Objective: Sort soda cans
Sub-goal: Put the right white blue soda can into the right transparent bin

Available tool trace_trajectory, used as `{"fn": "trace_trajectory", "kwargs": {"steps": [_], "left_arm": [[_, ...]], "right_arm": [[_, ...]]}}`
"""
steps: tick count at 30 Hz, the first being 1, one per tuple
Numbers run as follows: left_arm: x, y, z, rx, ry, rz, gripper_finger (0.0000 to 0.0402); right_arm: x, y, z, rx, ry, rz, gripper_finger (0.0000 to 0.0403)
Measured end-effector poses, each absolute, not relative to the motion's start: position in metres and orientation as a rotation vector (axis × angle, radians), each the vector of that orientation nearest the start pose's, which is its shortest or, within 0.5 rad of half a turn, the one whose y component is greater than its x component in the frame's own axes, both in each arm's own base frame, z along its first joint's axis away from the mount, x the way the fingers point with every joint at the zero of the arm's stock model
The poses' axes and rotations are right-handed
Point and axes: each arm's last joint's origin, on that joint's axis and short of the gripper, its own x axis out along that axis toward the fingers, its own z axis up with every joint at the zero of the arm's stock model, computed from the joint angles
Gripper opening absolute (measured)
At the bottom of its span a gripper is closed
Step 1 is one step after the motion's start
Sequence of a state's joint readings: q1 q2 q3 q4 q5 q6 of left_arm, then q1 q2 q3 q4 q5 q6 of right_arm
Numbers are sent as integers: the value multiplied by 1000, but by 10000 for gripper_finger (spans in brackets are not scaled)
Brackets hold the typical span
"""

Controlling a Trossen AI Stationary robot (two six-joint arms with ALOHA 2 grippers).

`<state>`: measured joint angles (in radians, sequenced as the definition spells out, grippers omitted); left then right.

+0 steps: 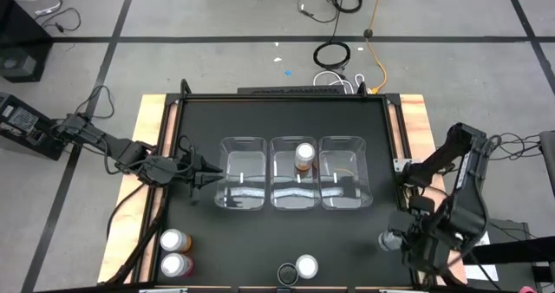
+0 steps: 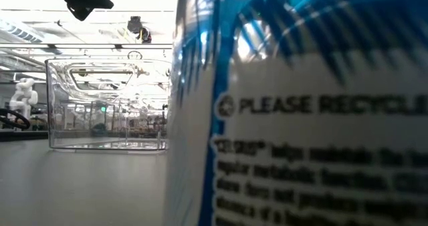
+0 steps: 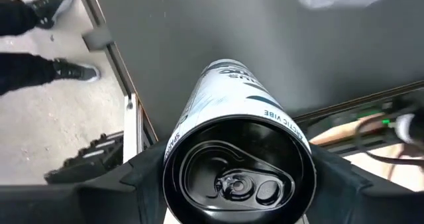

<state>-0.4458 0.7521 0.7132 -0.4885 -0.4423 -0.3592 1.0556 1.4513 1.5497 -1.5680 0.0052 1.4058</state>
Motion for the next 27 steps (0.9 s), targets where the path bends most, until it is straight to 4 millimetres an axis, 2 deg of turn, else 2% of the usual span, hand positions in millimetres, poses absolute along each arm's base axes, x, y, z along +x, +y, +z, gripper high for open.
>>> {"fn": "trace_trajectory", "kwargs": {"steps": [3, 8, 12, 20, 27], "left_arm": [[146, -56, 287, -129, 464, 81, 99], [146, -56, 288, -130, 462, 81, 99], [146, -56, 288, -130, 462, 81, 99], [146, -56, 288, -129, 462, 81, 99], [146, -56, 287, -129, 464, 81, 99]], "right_arm": [[131, 193, 373, 392, 1445, -152, 248], [158, 166, 405, 455, 1256, -167, 248], [178, 140, 417, 469, 1174, -218, 248], [214, 83, 410, 447, 1159, -363, 249], [230, 41, 379, 406, 1272, -467, 249]]}}
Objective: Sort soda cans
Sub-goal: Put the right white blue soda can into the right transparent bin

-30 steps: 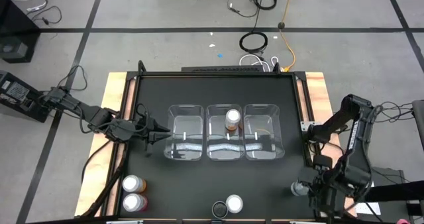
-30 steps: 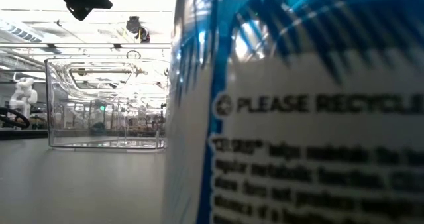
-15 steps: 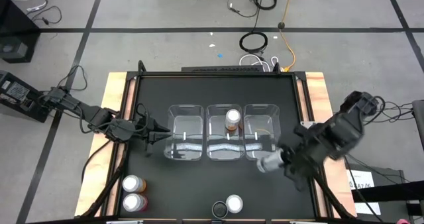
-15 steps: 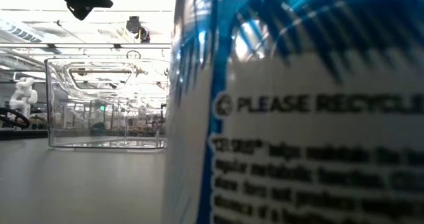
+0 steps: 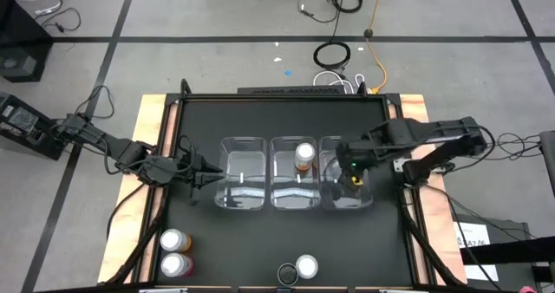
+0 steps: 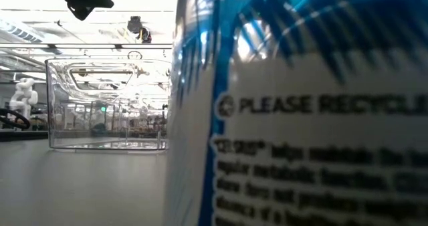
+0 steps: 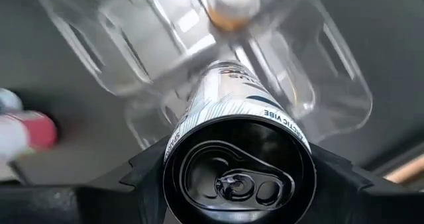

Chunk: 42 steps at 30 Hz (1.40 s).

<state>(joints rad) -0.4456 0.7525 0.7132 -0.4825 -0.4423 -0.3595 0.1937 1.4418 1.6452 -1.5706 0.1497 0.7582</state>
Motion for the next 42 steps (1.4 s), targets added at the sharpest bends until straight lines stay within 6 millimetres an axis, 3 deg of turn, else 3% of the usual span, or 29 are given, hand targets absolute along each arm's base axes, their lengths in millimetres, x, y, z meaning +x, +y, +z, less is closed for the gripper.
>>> {"fn": "trace_trajectory", "kwargs": {"steps": [6, 12, 21, 28, 35, 42], "left_arm": [[146, -56, 287, -126, 469, 82, 99], [146, -56, 287, -126, 468, 82, 99], [146, -56, 287, -126, 468, 82, 99], [146, -56, 287, -127, 467, 81, 99], [146, -56, 287, -128, 465, 81, 99], [146, -56, 287, -129, 465, 81, 99]], "right_arm": [[230, 23, 340, 390, 1413, -528, 249], [225, 3, 318, 427, 1373, -502, 249], [196, -39, 300, 452, 1386, -505, 249], [190, -65, 287, 451, 1380, -454, 249], [188, -74, 278, 479, 1384, -429, 250], [191, -76, 279, 463, 1351, -444, 277]]}}
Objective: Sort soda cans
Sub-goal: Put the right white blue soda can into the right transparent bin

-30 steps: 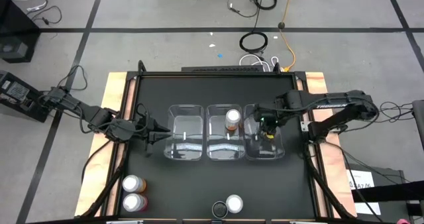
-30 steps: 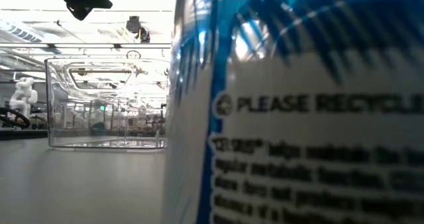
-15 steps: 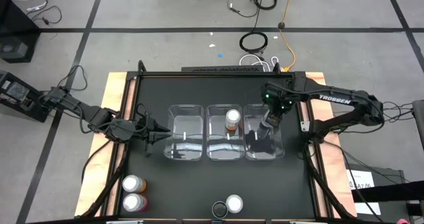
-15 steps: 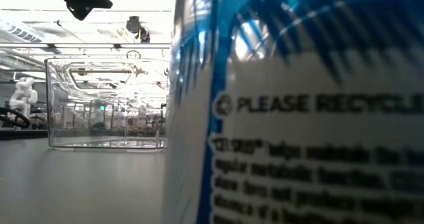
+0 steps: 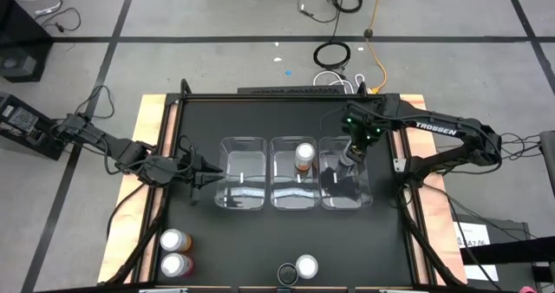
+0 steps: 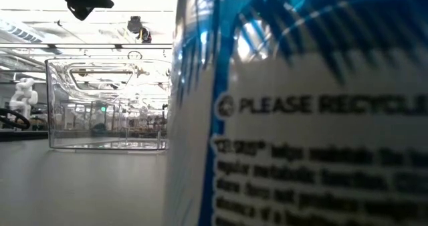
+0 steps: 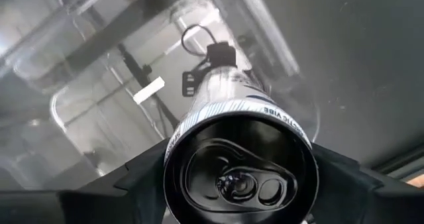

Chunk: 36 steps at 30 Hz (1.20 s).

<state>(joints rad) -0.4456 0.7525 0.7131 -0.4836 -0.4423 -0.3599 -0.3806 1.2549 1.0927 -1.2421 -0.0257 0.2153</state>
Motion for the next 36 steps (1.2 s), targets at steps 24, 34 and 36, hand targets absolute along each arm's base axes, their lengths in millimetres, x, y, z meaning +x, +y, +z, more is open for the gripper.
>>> {"fn": "trace_trajectory", "kwargs": {"steps": [24, 34, 36], "left_arm": [[146, -56, 287, -129, 464, 81, 99], [146, -56, 287, -129, 464, 81, 99], [146, -56, 287, -129, 464, 81, 99]], "right_arm": [[194, -77, 280, 538, 1300, -505, 294], [192, -71, 279, 569, 1339, -519, 295], [191, -69, 278, 566, 1358, -515, 295]]}}
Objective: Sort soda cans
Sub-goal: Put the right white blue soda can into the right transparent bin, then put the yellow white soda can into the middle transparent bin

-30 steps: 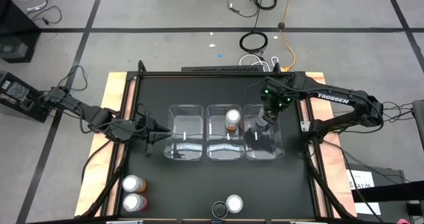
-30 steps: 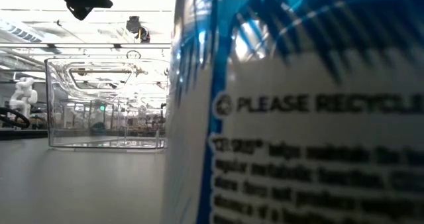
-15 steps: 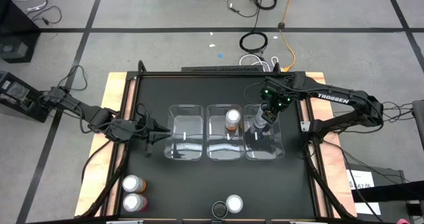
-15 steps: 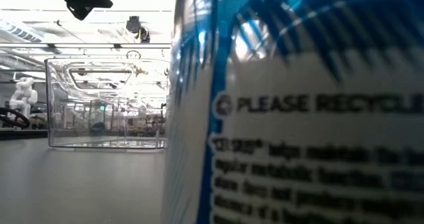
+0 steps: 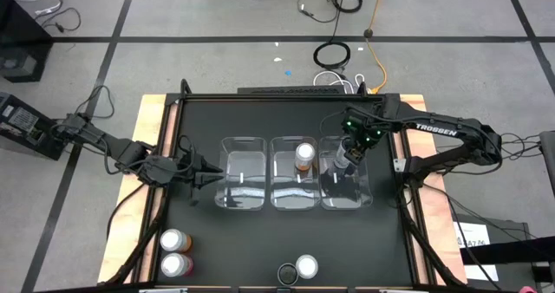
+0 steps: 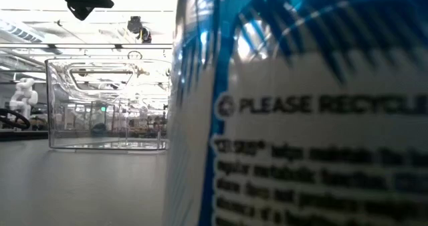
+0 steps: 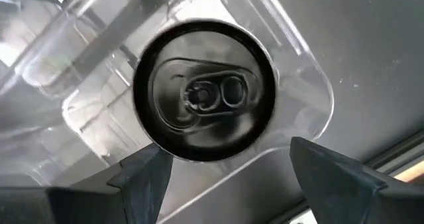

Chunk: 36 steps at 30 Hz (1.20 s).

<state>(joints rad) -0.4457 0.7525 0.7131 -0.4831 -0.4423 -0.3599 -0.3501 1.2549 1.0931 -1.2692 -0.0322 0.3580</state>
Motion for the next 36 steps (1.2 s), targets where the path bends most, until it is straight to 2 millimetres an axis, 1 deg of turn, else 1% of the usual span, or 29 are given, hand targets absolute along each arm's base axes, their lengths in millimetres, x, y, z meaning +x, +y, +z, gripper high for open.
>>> {"fn": "trace_trajectory", "kwargs": {"steps": [8, 13, 17, 20, 23, 26, 29, 33, 36], "left_arm": [[146, -56, 287, -129, 464, 81, 99], [146, -56, 287, -129, 464, 81, 99], [146, -56, 287, -128, 464, 81, 99], [146, -56, 287, -128, 464, 81, 99], [146, -56, 287, -128, 464, 81, 99], [146, -56, 287, -128, 464, 81, 99], [146, -56, 287, -128, 464, 81, 99], [146, -56, 288, -131, 460, 80, 99], [146, -56, 288, -131, 460, 80, 99]], "right_arm": [[189, -62, 278, 558, 1404, -513, 295], [183, -61, 278, 523, 1461, -577, 295], [180, -61, 285, 515, 1477, -595, 295], [177, -60, 296, 514, 1455, -593, 295], [170, -58, 316, 523, 1399, -598, 295], [157, -53, 341, 570, 1327, -632, 295], [142, -43, 360, 623, 1223, -653, 295], [128, -22, 371, 694, 1119, -624, 295], [123, -6, 374, 747, 1081, -598, 290]]}}
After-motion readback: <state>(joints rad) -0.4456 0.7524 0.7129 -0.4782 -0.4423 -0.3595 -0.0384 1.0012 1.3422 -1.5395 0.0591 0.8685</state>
